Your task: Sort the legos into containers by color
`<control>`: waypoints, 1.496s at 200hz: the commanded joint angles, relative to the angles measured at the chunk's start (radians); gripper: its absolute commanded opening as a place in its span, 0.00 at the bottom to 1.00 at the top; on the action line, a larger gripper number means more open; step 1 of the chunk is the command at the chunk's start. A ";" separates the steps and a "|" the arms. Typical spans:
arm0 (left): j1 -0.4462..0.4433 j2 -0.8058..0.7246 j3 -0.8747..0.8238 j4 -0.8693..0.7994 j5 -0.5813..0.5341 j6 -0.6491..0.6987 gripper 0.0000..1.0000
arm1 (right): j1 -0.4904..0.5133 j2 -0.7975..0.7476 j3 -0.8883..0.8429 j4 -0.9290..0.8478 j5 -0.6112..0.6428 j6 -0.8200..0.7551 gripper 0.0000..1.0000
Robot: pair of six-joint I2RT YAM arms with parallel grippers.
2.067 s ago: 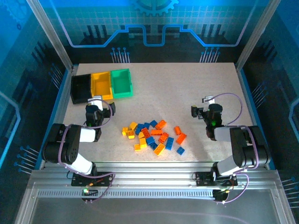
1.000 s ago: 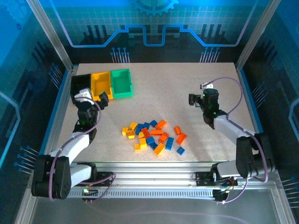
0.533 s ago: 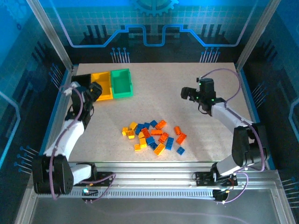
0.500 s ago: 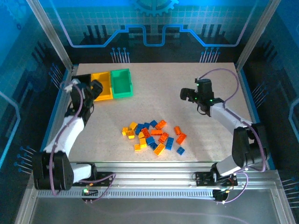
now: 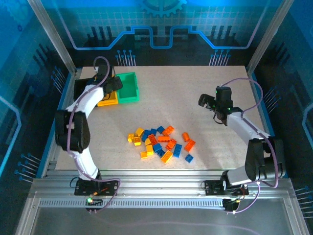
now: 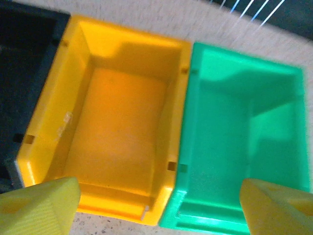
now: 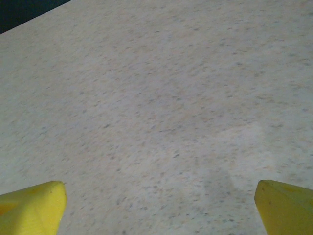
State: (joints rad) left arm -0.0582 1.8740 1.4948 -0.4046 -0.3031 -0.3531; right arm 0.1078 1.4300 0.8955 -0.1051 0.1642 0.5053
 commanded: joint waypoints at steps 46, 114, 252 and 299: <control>-0.028 0.210 0.191 -0.121 -0.104 0.068 0.78 | 0.012 -0.110 0.020 -0.043 -0.120 -0.030 1.00; -0.051 0.316 0.264 -0.137 -0.114 0.093 0.55 | 0.032 -0.193 0.022 -0.072 -0.127 -0.034 0.98; -0.286 0.234 0.233 -0.175 -0.109 0.040 0.00 | 0.033 -0.233 0.042 -0.156 -0.160 -0.018 0.95; -0.449 0.247 0.285 -0.239 -0.118 -0.109 0.00 | 0.034 -0.244 0.010 -0.168 -0.157 -0.010 1.00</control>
State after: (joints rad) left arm -0.4427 2.1681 1.7279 -0.5747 -0.4080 -0.3656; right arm 0.1265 1.2076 0.9260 -0.2436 -0.0044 0.4904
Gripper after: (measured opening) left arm 0.255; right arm 0.993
